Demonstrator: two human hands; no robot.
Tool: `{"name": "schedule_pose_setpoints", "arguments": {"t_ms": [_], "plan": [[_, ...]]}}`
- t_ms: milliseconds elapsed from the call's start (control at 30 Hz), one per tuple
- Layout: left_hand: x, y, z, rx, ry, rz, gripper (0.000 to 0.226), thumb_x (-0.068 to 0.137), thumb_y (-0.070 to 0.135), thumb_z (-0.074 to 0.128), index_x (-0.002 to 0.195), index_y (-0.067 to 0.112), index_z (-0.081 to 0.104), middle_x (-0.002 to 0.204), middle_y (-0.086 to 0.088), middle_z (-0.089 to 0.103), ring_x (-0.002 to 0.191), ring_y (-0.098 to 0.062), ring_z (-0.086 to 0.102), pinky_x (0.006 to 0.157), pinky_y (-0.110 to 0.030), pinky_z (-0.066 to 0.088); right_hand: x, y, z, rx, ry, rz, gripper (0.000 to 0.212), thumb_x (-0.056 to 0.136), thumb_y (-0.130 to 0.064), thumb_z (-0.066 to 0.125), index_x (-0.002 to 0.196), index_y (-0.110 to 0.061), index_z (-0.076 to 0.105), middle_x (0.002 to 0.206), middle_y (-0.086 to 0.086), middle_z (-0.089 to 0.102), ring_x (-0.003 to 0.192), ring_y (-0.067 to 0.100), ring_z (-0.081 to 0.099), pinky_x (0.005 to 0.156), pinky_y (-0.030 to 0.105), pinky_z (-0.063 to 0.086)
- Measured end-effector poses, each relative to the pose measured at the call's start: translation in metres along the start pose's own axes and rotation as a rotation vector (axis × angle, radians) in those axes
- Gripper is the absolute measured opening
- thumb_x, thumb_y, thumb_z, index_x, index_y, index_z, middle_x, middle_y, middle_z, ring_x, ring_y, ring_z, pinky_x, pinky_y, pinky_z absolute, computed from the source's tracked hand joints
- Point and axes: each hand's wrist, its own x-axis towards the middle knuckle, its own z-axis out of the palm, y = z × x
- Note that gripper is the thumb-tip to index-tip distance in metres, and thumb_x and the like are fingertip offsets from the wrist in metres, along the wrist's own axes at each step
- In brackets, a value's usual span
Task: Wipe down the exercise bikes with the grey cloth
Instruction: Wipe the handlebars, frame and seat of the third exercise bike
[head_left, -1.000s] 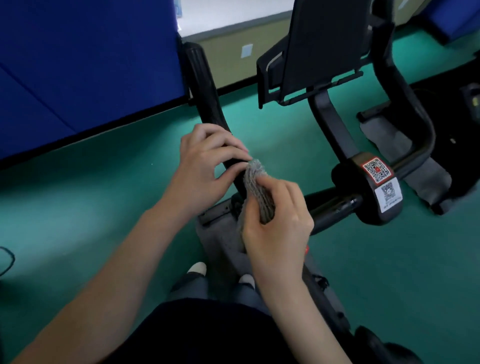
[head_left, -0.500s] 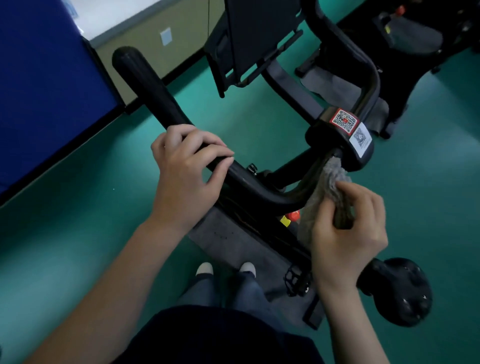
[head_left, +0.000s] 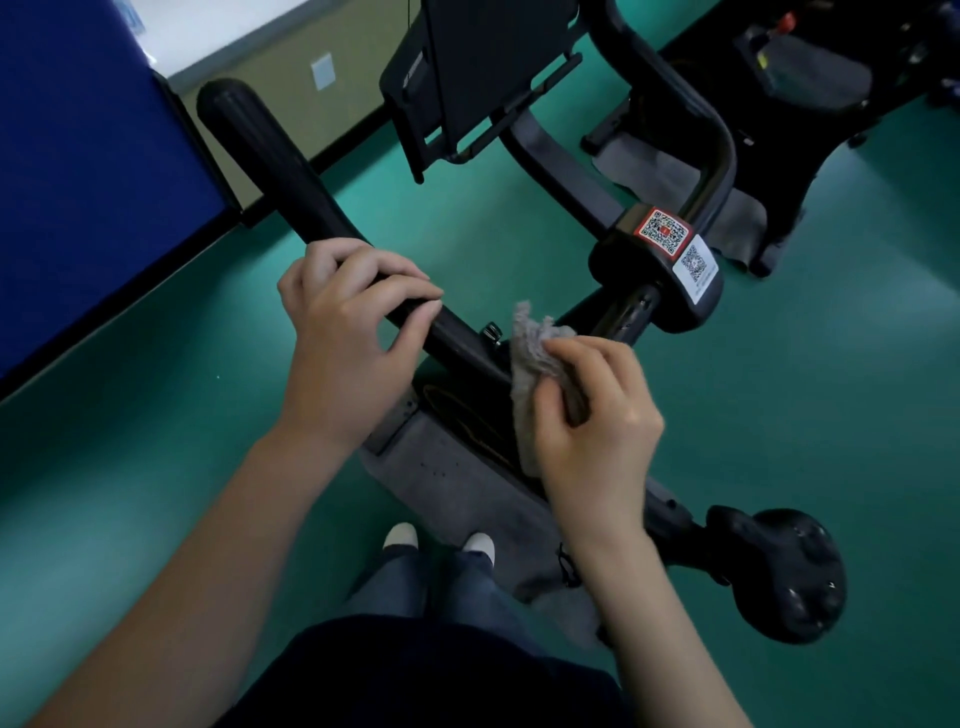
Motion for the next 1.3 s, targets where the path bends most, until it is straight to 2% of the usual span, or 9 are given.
{"name": "schedule_pose_setpoints", "arguments": {"t_ms": [67, 200, 400, 500, 667, 900, 1100, 1200, 1300], "plan": [[-0.001, 0.002, 0.0, 0.005, -0.003, 0.002, 0.013, 0.086, 0.029, 0.063, 0.085, 0.02, 0.072, 0.094, 0.01, 0.064, 0.103, -0.016, 0.045, 0.095, -0.022, 0.016, 0.005, 0.017, -0.011, -0.021, 0.04, 0.009, 0.021, 0.076, 0.013, 0.062, 0.093, 0.002, 0.069, 0.095, 0.015, 0.063, 0.089, 0.012, 0.057, 0.088, 0.005, 0.037], [-0.002, 0.011, 0.002, -0.013, -0.044, 0.035, 0.014, 0.086, 0.03, 0.064, 0.087, 0.02, 0.072, 0.094, 0.01, 0.064, 0.104, -0.016, 0.047, 0.098, -0.028, 0.018, 0.017, 0.049, -0.024, -0.027, 0.201, 0.045, 0.02, 0.078, 0.014, 0.058, 0.094, 0.004, 0.065, 0.095, 0.019, 0.061, 0.093, 0.007, 0.051, 0.086, 0.008, 0.038], [-0.012, 0.033, 0.015, -0.043, -0.174, 0.095, 0.016, 0.084, 0.036, 0.064, 0.088, 0.022, 0.071, 0.095, 0.011, 0.064, 0.104, -0.013, 0.052, 0.104, -0.034, 0.019, -0.014, 0.05, -0.009, 0.106, 0.131, -0.018, 0.016, 0.079, 0.016, 0.058, 0.091, 0.006, 0.062, 0.094, 0.015, 0.059, 0.094, 0.016, 0.055, 0.09, 0.019, 0.042], [-0.018, 0.046, 0.025, -0.045, -0.224, 0.113, 0.017, 0.083, 0.038, 0.064, 0.089, 0.024, 0.071, 0.095, 0.012, 0.064, 0.104, -0.011, 0.054, 0.107, -0.036, 0.017, -0.019, 0.054, -0.008, 0.125, 0.132, -0.042, 0.019, 0.078, 0.017, 0.057, 0.093, 0.005, 0.062, 0.096, 0.008, 0.057, 0.097, 0.01, 0.053, 0.092, 0.017, 0.04], [-0.024, 0.062, 0.038, -0.022, -0.277, 0.115, 0.021, 0.081, 0.042, 0.064, 0.091, 0.026, 0.07, 0.094, 0.013, 0.064, 0.098, -0.01, 0.058, 0.108, -0.036, 0.013, 0.012, 0.073, -0.009, 0.106, 0.158, -0.044, 0.021, 0.078, 0.018, 0.055, 0.093, 0.007, 0.061, 0.095, 0.018, 0.058, 0.095, 0.016, 0.053, 0.091, 0.015, 0.04], [-0.026, 0.065, 0.042, -0.001, -0.284, 0.086, 0.021, 0.08, 0.044, 0.066, 0.091, 0.027, 0.069, 0.092, 0.014, 0.065, 0.093, -0.009, 0.058, 0.107, -0.036, 0.012, 0.054, 0.1, -0.012, 0.079, 0.173, -0.063, 0.018, 0.079, 0.013, 0.052, 0.093, 0.006, 0.062, 0.096, 0.02, 0.059, 0.094, 0.015, 0.051, 0.088, 0.01, 0.038], [-0.027, 0.066, 0.043, -0.006, -0.267, 0.057, 0.022, 0.08, 0.046, 0.063, 0.088, 0.027, 0.07, 0.09, 0.015, 0.066, 0.091, -0.01, 0.058, 0.106, -0.037, 0.013, 0.025, 0.096, -0.001, 0.2, 0.229, 0.101, 0.021, 0.077, 0.015, 0.052, 0.094, 0.004, 0.055, 0.094, 0.011, 0.055, 0.091, 0.018, 0.052, 0.084, 0.019, 0.04], [-0.026, 0.067, 0.044, -0.006, -0.261, 0.06, 0.021, 0.08, 0.046, 0.063, 0.088, 0.027, 0.07, 0.09, 0.015, 0.066, 0.091, -0.01, 0.058, 0.106, -0.036, 0.014, 0.002, 0.093, 0.002, 0.312, 0.202, 0.16, 0.017, 0.081, 0.007, 0.053, 0.095, -0.003, 0.055, 0.094, 0.011, 0.057, 0.09, 0.023, 0.056, 0.083, 0.027, 0.044], [-0.027, 0.067, 0.044, -0.002, -0.26, 0.064, 0.022, 0.08, 0.046, 0.063, 0.088, 0.027, 0.07, 0.09, 0.015, 0.065, 0.09, -0.01, 0.058, 0.105, -0.038, 0.016, -0.007, 0.099, 0.002, 0.402, 0.2, 0.317, 0.016, 0.086, -0.001, 0.055, 0.097, -0.012, 0.053, 0.097, 0.011, 0.059, 0.092, 0.025, 0.058, 0.083, 0.036, 0.048]]}}
